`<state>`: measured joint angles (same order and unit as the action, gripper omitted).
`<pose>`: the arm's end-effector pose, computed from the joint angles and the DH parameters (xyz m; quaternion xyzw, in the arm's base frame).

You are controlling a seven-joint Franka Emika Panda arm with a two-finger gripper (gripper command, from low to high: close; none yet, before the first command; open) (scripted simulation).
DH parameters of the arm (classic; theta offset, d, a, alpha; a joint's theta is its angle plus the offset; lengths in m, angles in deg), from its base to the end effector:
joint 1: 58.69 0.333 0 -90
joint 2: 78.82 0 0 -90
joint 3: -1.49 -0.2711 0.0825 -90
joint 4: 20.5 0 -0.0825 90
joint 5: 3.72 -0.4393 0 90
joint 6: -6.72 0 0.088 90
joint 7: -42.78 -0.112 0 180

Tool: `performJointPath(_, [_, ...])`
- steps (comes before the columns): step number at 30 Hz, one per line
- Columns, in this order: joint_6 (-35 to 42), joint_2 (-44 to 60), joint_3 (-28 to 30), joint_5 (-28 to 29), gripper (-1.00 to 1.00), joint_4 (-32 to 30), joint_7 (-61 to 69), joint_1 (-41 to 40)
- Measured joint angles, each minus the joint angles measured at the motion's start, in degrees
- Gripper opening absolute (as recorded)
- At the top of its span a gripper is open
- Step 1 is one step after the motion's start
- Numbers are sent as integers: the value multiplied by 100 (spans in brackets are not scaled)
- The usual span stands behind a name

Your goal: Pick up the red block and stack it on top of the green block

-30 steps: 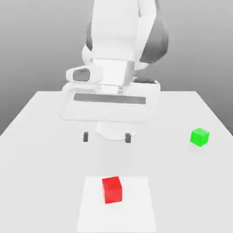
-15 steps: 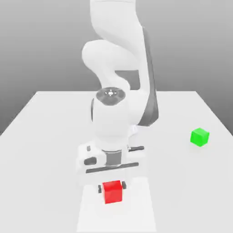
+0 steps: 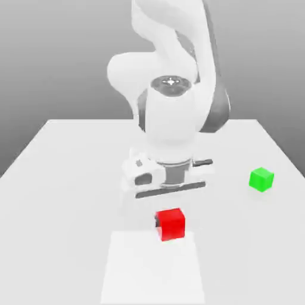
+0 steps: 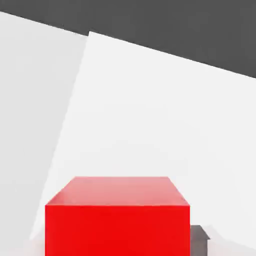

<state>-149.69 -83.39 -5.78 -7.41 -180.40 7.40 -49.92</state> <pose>0.3942 0.1087 0.1345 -0.9803 0.1970 -0.0048 0.0113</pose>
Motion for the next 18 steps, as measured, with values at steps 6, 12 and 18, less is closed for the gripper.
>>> performJointPath(6, [315, -528, -911, -511, -100, -123, -566, 1070])
performJointPath(12, [492, -889, -1875, -1037, -100, -280, -1122, 2239])
performJointPath(18, [485, -1022, -2854, -1490, -100, -468, -1716, 3367])
